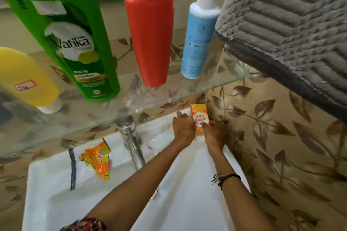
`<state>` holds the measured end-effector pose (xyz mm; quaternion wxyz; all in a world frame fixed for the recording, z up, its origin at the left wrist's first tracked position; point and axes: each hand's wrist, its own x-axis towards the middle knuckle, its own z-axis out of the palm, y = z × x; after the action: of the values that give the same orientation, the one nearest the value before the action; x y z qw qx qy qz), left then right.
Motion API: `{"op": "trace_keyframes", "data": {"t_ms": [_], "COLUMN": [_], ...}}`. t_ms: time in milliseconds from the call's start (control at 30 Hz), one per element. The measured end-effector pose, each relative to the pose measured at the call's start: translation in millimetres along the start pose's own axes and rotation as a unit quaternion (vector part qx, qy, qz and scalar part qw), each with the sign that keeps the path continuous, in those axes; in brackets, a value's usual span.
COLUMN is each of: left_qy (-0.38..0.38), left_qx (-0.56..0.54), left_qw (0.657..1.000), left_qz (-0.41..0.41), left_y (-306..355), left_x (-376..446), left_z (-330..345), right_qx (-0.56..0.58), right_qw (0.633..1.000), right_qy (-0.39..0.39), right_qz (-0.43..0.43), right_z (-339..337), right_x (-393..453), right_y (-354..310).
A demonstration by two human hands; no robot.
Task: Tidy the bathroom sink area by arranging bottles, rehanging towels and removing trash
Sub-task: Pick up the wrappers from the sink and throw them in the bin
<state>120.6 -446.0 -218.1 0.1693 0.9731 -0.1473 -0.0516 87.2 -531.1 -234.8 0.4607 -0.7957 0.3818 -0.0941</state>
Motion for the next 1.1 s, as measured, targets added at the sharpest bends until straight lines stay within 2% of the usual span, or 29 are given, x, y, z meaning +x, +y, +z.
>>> {"op": "trace_keyframes", "data": {"t_ms": [100, 200, 267, 333, 400, 533, 633, 867, 1100], "left_qy": [0.018, 0.048, 0.042, 0.036, 0.054, 0.103, 0.136, 0.213, 0.291], "left_qx": [-0.046, -0.174, -0.306, -0.426, -0.476, -0.483, -0.475, -0.474, -0.481], "left_qw": [0.999, 0.983, 0.949, 0.901, 0.873, 0.860, 0.857, 0.824, 0.746], "left_qz": [-0.016, -0.045, -0.058, -0.071, -0.092, -0.126, -0.148, -0.228, -0.357], "left_y": [3.1, 8.0, 12.2, 15.3, 14.4, 2.7, -16.0, -77.0, -156.1], "left_x": [-5.8, -33.1, -64.5, -103.9, -146.6, -235.8, -305.0, -439.3, -545.2], "left_z": [-0.9, -12.5, -22.4, -32.7, -39.5, -44.4, -42.4, -41.9, -35.1], "right_qx": [0.098, 0.197, 0.255, 0.299, 0.309, 0.318, 0.317, 0.286, 0.210], "right_qw": [0.995, 0.980, 0.967, 0.954, 0.951, 0.947, 0.943, 0.923, 0.882], "right_qy": [0.011, 0.022, 0.019, 0.015, 0.007, -0.039, -0.104, -0.258, -0.420], "right_qz": [-0.005, 0.002, 0.003, 0.010, 0.024, 0.012, -0.003, -0.009, -0.042], "right_z": [-6.2, -24.2, -38.5, -51.6, -63.4, -82.6, -87.8, -62.4, -0.7], "right_x": [-5.5, -26.0, -49.7, -81.1, -118.7, -203.0, -260.2, -373.3, -469.4], "right_y": [-2.9, -6.0, -4.7, 1.9, 13.8, 40.2, 61.0, 98.0, 116.4]}}
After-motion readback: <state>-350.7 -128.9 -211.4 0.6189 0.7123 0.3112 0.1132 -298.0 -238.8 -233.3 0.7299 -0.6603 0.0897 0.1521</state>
